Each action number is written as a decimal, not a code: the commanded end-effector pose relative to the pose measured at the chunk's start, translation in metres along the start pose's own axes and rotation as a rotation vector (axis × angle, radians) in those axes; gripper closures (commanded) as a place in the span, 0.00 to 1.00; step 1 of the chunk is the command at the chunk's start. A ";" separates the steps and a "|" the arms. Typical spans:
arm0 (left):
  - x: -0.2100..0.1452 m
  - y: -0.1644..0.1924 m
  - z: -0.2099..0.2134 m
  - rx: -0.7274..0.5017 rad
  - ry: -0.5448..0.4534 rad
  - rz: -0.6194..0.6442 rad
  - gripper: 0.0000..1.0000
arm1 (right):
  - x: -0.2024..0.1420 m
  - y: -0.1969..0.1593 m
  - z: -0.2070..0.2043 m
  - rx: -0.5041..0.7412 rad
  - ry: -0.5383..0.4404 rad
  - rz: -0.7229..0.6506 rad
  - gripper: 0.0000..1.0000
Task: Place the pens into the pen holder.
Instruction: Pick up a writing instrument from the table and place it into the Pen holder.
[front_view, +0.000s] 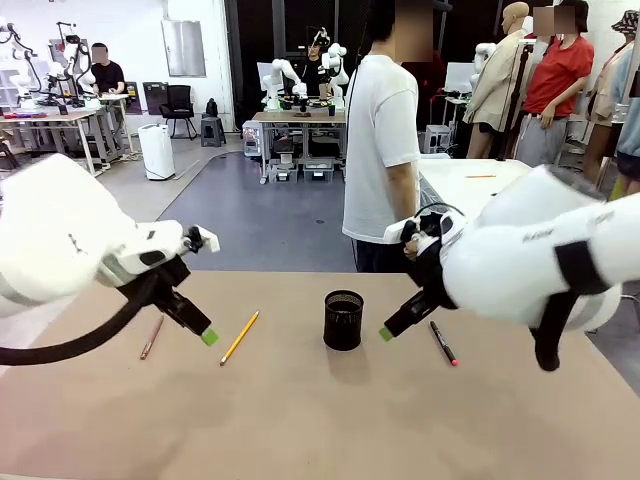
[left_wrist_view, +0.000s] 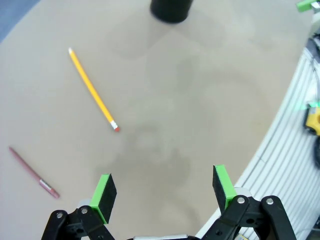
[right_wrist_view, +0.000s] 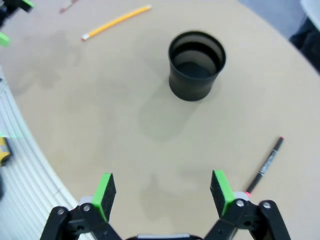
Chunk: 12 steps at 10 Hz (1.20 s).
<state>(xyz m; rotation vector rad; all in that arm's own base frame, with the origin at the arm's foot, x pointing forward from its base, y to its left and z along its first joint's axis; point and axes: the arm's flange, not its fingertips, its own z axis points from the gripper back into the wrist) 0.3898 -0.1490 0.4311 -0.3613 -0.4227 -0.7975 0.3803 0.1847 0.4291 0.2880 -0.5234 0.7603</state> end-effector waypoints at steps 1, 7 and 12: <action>-0.005 0.014 0.022 -0.096 -0.084 -0.074 0.00 | 0.006 -0.024 0.028 0.076 -0.030 0.052 0.00; -0.014 0.044 0.107 0.078 -0.254 -0.266 0.00 | 0.020 -0.075 0.120 0.066 -0.114 0.201 0.00; -0.010 0.068 0.157 0.171 -0.267 -0.239 0.00 | 0.014 -0.120 0.149 0.070 -0.194 0.246 0.00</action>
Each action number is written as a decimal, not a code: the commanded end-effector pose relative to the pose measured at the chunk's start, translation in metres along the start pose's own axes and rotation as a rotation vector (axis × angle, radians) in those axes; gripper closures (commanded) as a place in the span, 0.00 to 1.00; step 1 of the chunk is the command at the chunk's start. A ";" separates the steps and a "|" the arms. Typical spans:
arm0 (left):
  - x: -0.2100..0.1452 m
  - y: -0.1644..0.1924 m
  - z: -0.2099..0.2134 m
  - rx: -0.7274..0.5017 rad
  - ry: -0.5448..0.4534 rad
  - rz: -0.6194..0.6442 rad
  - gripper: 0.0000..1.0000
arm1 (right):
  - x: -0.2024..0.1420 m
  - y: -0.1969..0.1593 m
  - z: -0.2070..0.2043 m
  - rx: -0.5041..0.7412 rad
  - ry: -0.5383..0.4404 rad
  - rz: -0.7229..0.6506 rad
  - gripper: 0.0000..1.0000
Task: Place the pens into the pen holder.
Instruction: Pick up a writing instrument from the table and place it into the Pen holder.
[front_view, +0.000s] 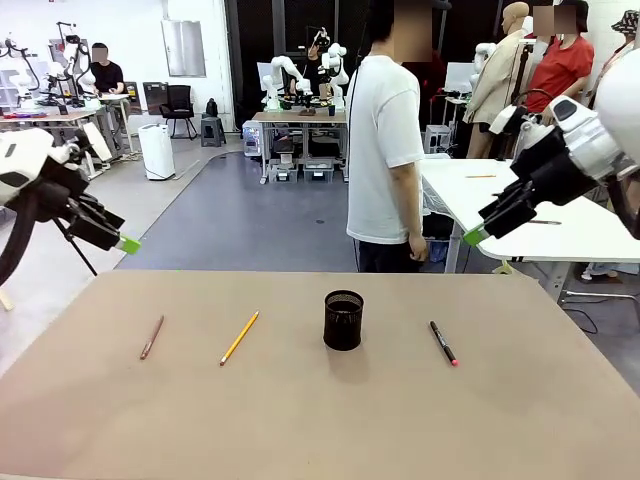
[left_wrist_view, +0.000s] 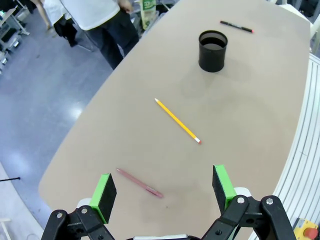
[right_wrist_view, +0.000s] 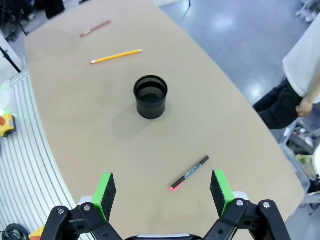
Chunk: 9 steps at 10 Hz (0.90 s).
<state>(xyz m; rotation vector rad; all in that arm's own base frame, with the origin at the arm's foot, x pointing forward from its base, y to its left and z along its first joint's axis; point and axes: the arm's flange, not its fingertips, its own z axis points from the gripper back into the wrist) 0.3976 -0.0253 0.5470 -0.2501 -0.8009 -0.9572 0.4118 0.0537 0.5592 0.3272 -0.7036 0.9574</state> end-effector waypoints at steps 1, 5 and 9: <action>0.007 0.006 0.007 0.004 0.010 0.021 0.00 | -0.012 -0.020 -0.007 0.043 -0.052 0.019 0.00; 0.012 0.016 0.016 0.037 0.015 0.026 0.00 | -0.032 -0.037 -0.014 0.042 -0.083 0.008 0.00; 0.009 0.028 0.015 0.010 0.033 0.006 0.00 | -0.035 -0.040 -0.014 0.032 -0.101 0.033 0.00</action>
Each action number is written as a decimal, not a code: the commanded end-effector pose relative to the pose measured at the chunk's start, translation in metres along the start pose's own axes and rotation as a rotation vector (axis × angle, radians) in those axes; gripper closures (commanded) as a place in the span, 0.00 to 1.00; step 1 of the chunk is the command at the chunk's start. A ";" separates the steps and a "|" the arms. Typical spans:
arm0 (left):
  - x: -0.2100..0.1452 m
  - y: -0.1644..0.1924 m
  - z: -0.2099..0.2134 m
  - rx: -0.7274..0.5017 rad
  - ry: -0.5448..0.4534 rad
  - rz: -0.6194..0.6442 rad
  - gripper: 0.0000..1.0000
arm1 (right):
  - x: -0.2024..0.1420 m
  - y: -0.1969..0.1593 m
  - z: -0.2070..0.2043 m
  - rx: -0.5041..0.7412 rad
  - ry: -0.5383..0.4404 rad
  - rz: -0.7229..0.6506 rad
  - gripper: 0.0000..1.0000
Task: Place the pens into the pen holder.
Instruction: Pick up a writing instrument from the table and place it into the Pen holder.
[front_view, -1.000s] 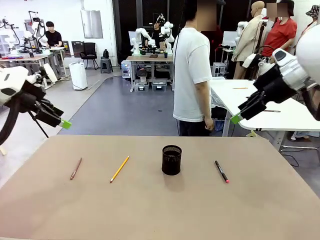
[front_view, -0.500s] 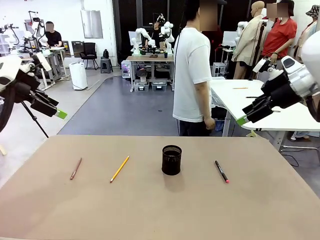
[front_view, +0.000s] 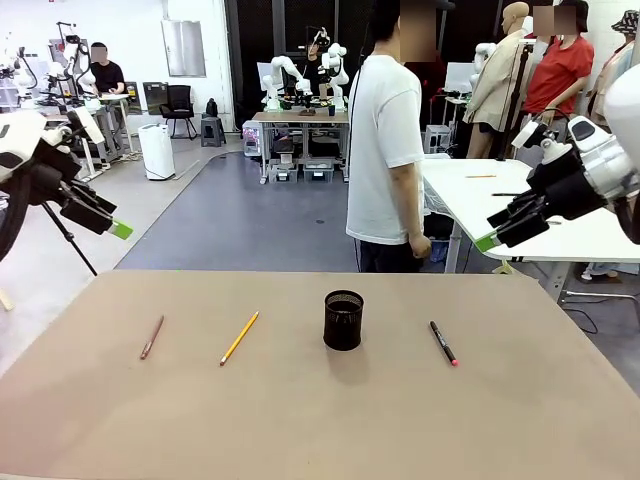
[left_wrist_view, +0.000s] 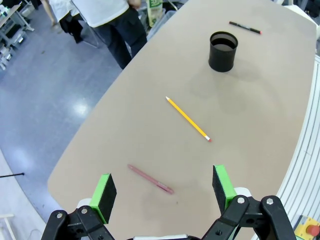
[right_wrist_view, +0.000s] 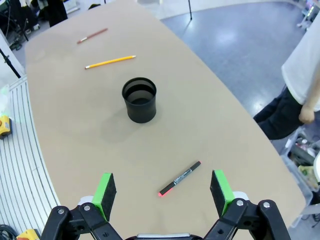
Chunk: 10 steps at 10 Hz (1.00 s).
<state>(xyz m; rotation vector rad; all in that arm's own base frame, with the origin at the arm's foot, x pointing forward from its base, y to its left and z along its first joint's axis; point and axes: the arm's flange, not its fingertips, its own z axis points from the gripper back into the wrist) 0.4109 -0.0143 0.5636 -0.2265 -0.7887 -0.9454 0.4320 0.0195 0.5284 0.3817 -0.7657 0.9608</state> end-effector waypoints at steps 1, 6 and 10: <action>-0.001 0.010 0.004 -0.008 0.002 0.008 0.00 | 0.000 -0.007 -0.003 0.019 -0.018 0.021 0.00; 0.000 0.000 0.000 0.000 0.000 0.000 0.00 | -0.001 0.000 0.000 0.001 0.001 0.001 0.00; 0.000 0.000 0.000 0.000 0.000 0.000 0.00 | -0.001 0.000 0.000 0.001 0.001 0.001 0.00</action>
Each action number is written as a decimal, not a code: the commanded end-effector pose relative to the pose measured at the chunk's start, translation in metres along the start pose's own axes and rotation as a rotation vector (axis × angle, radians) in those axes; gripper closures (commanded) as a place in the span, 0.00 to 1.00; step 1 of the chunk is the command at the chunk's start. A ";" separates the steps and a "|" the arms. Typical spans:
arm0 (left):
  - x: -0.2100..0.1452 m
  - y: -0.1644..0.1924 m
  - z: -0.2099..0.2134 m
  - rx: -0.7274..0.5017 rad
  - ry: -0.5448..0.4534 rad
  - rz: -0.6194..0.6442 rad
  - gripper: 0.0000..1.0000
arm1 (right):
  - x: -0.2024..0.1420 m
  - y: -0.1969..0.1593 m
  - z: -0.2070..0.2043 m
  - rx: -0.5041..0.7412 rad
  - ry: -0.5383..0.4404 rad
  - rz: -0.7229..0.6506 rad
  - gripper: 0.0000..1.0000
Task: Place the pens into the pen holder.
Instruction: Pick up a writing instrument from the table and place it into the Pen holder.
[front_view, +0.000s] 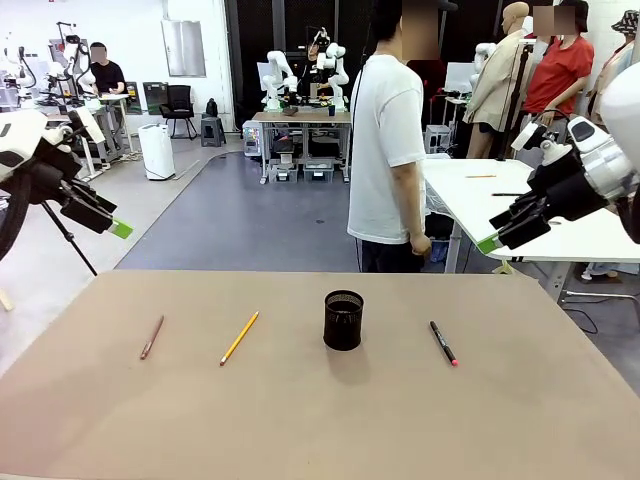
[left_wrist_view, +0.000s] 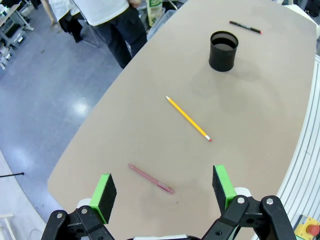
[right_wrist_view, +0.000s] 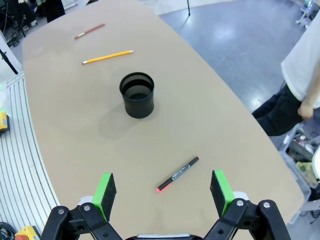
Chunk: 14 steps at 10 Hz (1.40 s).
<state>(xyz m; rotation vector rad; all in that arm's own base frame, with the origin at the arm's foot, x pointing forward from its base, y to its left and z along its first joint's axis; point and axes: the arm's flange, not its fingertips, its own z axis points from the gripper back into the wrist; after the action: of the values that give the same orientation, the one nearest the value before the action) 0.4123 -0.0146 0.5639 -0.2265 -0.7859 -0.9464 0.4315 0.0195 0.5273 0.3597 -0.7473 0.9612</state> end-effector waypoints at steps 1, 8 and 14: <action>-0.001 -0.001 0.001 0.001 -0.002 0.000 0.00 | 0.000 -0.001 0.001 0.011 -0.024 0.000 0.00; -0.001 -0.001 0.001 0.001 -0.002 0.000 0.00 | 0.000 -0.001 0.001 0.011 -0.024 0.000 0.00; -0.001 -0.001 0.001 0.001 -0.002 0.000 0.00 | 0.000 -0.001 0.001 0.011 -0.024 0.000 0.00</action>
<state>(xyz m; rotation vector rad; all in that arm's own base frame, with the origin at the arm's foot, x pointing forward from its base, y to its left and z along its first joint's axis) 0.4123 -0.0146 0.5639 -0.2265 -0.7859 -0.9464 0.4310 0.0192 0.5269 0.3620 -0.7429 0.9618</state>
